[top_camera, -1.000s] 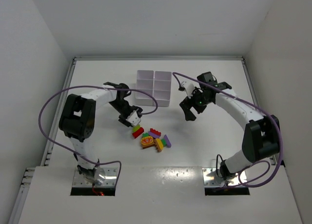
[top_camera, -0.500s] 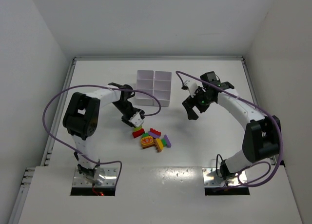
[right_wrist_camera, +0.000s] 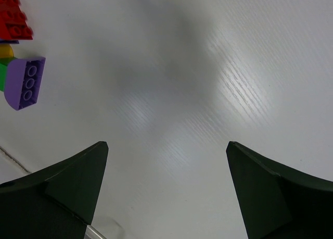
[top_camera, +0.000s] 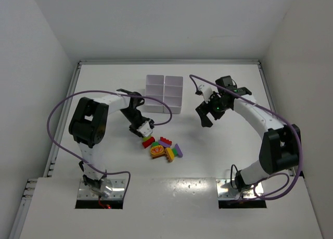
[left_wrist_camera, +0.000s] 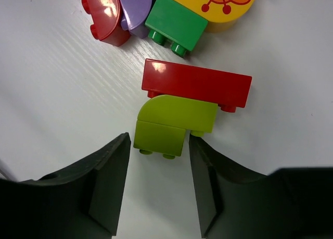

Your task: Sort the legos into containers by color

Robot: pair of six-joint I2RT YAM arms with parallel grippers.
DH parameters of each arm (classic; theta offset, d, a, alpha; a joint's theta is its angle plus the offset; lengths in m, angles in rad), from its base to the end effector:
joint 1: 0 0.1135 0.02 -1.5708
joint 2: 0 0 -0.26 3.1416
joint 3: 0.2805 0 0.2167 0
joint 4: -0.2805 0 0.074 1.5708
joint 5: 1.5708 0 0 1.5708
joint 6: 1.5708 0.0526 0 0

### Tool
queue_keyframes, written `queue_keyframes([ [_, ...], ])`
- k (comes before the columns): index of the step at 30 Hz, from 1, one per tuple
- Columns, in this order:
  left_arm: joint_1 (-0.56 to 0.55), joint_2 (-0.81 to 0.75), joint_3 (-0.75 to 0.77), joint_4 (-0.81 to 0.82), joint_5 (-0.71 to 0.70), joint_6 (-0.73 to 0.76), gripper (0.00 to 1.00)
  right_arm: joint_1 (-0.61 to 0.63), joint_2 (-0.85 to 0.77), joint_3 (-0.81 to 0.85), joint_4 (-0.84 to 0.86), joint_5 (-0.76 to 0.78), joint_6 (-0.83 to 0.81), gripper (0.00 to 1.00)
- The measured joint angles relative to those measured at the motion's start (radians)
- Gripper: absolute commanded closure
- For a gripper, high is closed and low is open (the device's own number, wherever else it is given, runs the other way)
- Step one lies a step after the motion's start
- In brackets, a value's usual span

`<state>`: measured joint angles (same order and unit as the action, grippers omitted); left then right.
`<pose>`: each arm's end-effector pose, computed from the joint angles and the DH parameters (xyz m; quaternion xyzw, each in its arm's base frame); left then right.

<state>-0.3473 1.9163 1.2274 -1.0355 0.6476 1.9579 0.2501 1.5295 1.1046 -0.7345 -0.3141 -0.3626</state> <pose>0.2611 -0.1283 0.1575 0.8539 0.4062 -0.2723 0.1783 0.2608 0.0834 0.2284 -0.3220 0.9122 0.1415 0.2100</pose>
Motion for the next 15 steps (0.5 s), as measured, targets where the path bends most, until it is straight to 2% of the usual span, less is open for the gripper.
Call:
queue_keyframes([
  [2, 0.0, 0.0, 0.0, -0.004, -0.002, 0.002, 0.55, 0.0, 0.0, 0.0, 0.0, 0.0, 0.0, 0.04],
  [8, -0.003, 0.0, 0.0, -0.014, -0.004, 0.005, 0.67, -0.008, -0.001, -0.009, 0.0, 0.0, 0.0, 0.04],
  [15, -0.019, -0.005, -0.005, -0.005, 0.002, -0.044, 0.91, -0.012, -0.001, -0.011, 0.0, 0.0, 0.001, 0.04],
])
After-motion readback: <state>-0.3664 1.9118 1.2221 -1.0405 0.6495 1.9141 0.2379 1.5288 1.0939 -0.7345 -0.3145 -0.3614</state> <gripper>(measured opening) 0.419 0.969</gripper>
